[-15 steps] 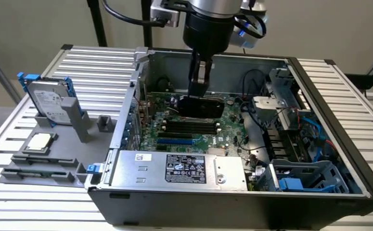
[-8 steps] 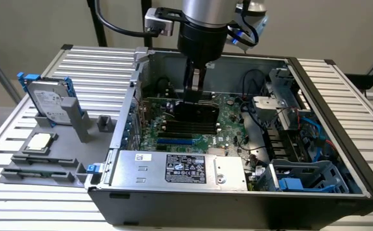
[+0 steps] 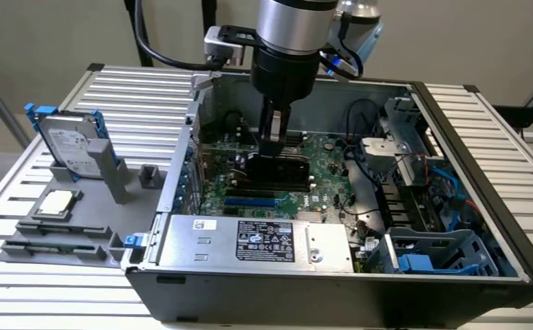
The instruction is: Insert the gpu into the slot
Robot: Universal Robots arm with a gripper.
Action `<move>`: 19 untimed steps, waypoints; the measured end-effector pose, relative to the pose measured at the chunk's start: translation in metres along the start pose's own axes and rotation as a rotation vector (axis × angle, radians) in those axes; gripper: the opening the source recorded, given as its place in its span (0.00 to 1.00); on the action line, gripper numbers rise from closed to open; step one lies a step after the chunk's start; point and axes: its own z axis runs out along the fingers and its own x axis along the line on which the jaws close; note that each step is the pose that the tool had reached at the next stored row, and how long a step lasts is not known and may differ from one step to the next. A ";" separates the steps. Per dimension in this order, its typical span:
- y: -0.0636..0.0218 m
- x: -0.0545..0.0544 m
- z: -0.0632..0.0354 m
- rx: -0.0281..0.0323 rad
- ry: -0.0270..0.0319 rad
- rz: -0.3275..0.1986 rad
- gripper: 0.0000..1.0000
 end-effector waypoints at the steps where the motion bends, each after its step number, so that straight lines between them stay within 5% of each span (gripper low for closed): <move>1: -0.0001 0.000 0.0013 -0.0010 0.0001 0.000 0.26; 10: -0.0003 0.000 0.0039 -0.0048 0.0003 0.000 0.26; 19: -0.0015 0.000 0.0185 -0.0075 0.0008 0.000 0.26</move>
